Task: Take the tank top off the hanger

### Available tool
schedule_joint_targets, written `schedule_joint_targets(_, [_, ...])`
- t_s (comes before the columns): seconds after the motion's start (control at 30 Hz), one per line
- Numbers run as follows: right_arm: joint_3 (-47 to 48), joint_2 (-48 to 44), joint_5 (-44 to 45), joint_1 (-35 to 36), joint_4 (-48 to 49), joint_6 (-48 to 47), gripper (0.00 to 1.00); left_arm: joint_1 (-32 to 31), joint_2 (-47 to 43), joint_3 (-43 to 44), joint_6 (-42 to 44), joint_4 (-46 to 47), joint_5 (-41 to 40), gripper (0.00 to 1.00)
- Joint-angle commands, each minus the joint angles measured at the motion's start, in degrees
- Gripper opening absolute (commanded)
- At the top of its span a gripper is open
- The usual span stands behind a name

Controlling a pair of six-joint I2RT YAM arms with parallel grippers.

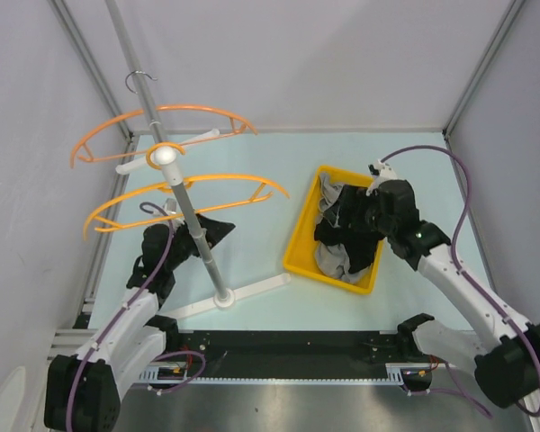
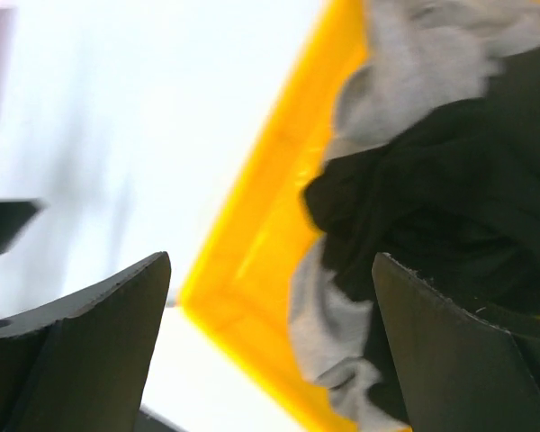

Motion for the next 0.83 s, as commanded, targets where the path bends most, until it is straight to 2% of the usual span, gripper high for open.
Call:
schedule_joint_targets(0.0, [-8.98,-6.81,-12.91,0.93,10.96,8.01,1.00,-1.51,-4.34,-5.55,-0.73,6.59,5.92,0.84])
schedule_joint_targets(0.07, [-12.60,-8.66,-17.05,1.46,18.05,13.53,1.00,-2.04,-8.38,-8.79,-2.05,7.20,7.59,0.84])
schedule_joint_targets(0.2, [-20.17,-12.18,-17.33,4.18,26.35,18.05,1.00,-2.39,-18.04,-13.81,-5.65,7.38,10.23,0.84])
schedule_joint_targets(0.37, [-25.70,-20.08,-7.06,9.80,24.00,18.05,1.00,-2.65,-35.33,-20.74,-10.05,5.45,12.34,0.85])
schedule_joint_targets(0.43, [-28.25,-25.68,-2.59,10.51,23.72,19.19,1.00,-2.65,-40.36,-22.43,-11.72,4.23,13.22,0.85])
schedule_joint_targets(0.6, [-36.87,-35.82,2.09,10.78,22.94,23.06,1.00,-2.66,-54.77,-27.70,-15.23,-1.49,13.66,0.86])
schedule_joint_targets(0.73, [-40.21,-43.19,6.30,10.78,15.49,26.39,1.00,-2.66,-52.52,-27.19,-13.67,-2.99,16.64,0.87])
schedule_joint_targets(0.8, [-41.96,-49.23,5.00,10.86,13.80,26.58,0.99,-2.66,-52.08,-25.96,-12.70,-2.38,18.22,0.88])
